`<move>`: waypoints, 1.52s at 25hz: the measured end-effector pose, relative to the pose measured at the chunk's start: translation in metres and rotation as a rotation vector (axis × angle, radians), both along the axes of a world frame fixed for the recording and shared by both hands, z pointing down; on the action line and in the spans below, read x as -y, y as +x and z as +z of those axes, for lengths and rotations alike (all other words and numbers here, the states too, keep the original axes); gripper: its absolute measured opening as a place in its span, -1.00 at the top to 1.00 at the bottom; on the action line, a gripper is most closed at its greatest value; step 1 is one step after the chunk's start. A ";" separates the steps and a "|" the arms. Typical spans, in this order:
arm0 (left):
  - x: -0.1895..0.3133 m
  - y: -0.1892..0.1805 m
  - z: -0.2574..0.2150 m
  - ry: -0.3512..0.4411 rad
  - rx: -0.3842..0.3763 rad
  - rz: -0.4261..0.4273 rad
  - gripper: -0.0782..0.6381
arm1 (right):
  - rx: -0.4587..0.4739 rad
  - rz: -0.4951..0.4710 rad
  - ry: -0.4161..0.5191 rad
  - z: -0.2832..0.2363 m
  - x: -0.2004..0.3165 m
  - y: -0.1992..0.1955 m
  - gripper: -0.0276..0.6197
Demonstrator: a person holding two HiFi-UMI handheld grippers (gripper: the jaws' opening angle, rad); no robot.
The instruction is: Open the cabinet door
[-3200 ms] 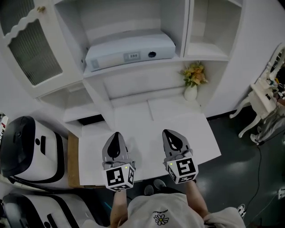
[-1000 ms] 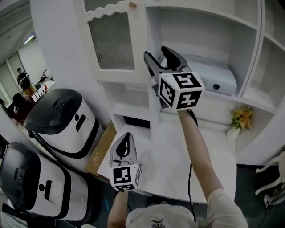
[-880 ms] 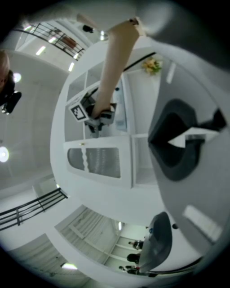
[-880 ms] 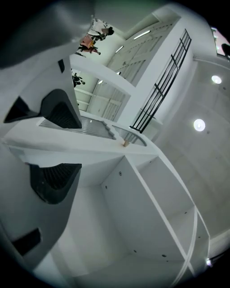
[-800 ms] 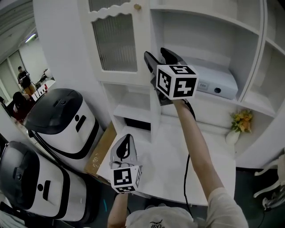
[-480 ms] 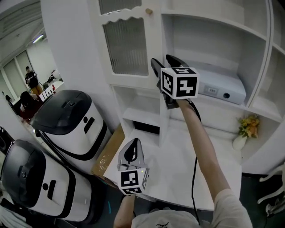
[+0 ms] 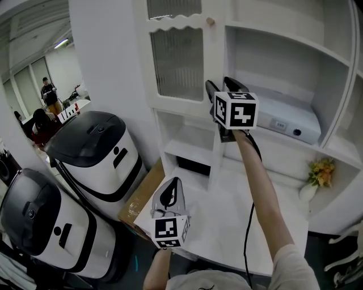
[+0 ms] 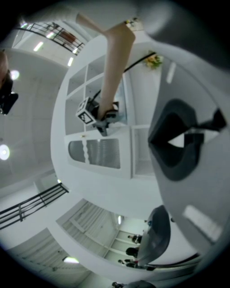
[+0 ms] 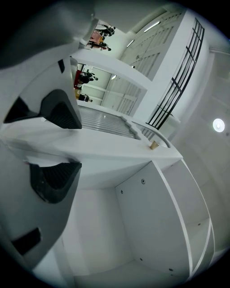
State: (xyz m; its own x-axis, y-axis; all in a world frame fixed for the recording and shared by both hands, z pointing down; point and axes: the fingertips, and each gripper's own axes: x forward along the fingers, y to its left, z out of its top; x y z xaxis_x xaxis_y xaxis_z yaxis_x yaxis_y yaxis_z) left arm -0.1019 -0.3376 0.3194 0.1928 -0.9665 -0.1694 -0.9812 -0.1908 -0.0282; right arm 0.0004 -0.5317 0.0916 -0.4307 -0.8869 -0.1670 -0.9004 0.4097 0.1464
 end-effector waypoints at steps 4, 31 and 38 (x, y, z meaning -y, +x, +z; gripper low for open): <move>-0.003 -0.008 -0.001 0.009 -0.017 -0.005 0.76 | 0.001 -0.010 0.009 0.000 -0.002 -0.002 0.29; -0.007 -0.001 0.004 -0.011 -0.025 0.018 0.76 | 0.156 -0.317 -0.067 0.002 -0.044 0.008 0.70; -0.005 0.005 0.008 -0.013 -0.011 0.031 0.76 | 0.059 -0.453 -0.116 0.004 -0.049 -0.005 0.70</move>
State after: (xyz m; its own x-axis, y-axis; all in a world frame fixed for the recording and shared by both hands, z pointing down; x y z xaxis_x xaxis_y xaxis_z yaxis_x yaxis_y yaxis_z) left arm -0.0964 -0.3323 0.3270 0.2208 -0.9622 -0.1595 -0.9751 -0.2214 -0.0144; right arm -0.0044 -0.4830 0.0951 -0.7711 -0.6264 -0.1140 -0.6329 0.7737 0.0300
